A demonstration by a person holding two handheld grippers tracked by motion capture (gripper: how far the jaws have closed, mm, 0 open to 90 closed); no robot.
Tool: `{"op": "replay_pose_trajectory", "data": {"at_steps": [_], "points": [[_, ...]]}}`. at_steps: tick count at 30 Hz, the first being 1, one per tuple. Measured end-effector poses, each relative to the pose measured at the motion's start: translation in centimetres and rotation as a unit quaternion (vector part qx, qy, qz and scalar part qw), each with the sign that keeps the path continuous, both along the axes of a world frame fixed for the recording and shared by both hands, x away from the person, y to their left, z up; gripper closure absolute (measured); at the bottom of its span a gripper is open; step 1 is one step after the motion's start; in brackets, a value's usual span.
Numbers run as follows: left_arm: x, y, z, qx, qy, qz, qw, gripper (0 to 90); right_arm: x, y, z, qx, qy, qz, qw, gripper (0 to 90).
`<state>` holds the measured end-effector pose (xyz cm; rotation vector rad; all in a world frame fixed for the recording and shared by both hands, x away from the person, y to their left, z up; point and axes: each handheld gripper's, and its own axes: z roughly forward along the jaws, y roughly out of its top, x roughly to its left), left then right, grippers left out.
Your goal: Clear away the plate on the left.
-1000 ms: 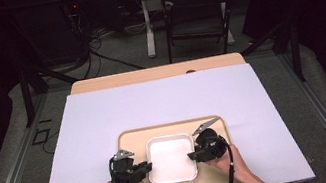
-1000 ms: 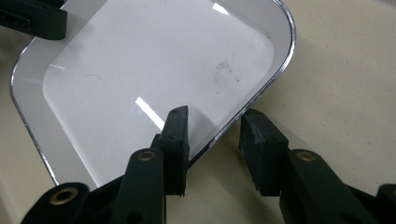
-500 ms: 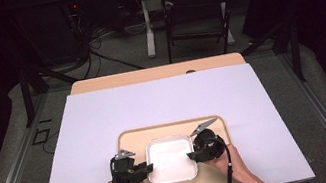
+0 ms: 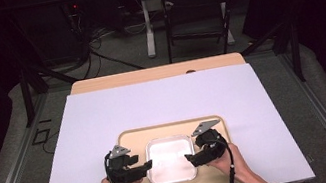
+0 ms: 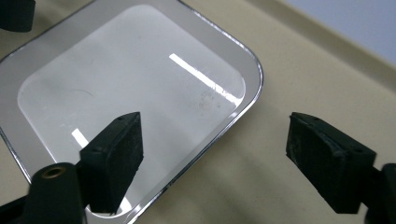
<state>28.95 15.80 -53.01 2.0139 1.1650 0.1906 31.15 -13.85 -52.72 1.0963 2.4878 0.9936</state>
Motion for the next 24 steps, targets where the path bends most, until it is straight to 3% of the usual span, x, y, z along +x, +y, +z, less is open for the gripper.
{"op": "replay_pose_trajectory", "data": {"at_steps": [7,12,15,24], "points": [[0.1,1.3,1.6,-0.005,-0.047,-0.018,0.9987,17.1,-0.7,-1.0,1.8,0.031,-0.059,0.011,0.9977,5.4],[-0.1,2.5,2.9,-0.016,-0.093,-0.020,0.9953,14.7,-1.4,-2.1,3.2,0.052,-0.100,0.023,0.9934,0.7],[-0.4,3.0,3.5,-0.007,-0.109,-0.022,0.9938,11.5,-1.8,-2.8,3.9,0.057,-0.121,0.029,0.9906,0.0],[-1.2,4.0,4.5,-0.029,-0.137,-0.036,0.9895,7.2,-2.9,-5.0,5.3,0.081,-0.161,0.023,0.9834,0.0]]}}
